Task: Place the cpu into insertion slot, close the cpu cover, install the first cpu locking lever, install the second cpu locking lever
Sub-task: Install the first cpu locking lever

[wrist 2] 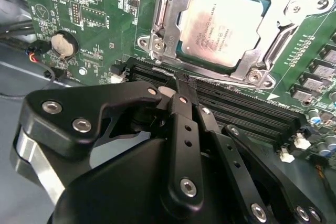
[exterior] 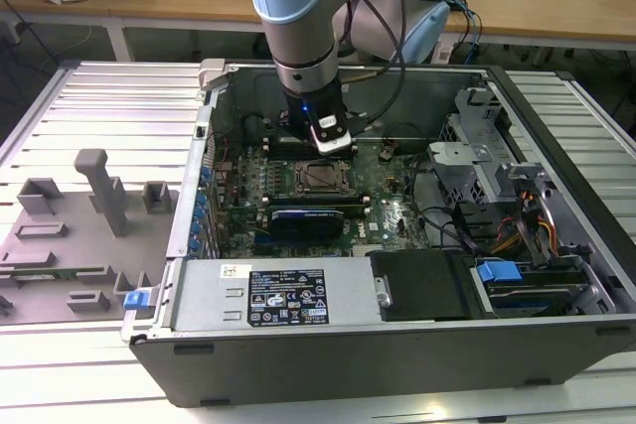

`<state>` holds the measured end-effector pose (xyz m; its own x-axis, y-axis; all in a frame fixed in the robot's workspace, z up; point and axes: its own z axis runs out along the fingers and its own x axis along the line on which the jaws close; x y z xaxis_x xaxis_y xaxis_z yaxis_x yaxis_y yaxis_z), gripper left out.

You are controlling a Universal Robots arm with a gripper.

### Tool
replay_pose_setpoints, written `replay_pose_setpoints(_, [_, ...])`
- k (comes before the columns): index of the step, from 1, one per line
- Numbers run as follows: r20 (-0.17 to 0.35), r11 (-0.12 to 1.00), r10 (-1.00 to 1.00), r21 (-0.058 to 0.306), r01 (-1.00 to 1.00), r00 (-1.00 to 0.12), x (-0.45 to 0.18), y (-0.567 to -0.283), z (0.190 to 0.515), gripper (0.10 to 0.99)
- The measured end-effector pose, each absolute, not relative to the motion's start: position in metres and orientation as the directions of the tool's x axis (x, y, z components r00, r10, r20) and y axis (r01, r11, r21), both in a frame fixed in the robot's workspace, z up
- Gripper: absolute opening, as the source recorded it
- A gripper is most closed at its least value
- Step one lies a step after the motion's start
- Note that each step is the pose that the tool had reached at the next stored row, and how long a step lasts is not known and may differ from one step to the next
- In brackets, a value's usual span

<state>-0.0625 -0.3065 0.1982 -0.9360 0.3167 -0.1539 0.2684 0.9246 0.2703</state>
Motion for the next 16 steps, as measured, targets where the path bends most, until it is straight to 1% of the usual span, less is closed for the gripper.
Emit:
replay_pose_setpoints(9, [-0.156, 0.918, 0.342, 0.266, 0.294, -0.927, -0.0625, -0.3061, 0.1955, 0.106])
replay_pose_setpoints(16, [-0.159, 0.92, 0.341, 0.257, 0.295, -0.926, -0.0626, -0.3054, 0.2023, 0.106])
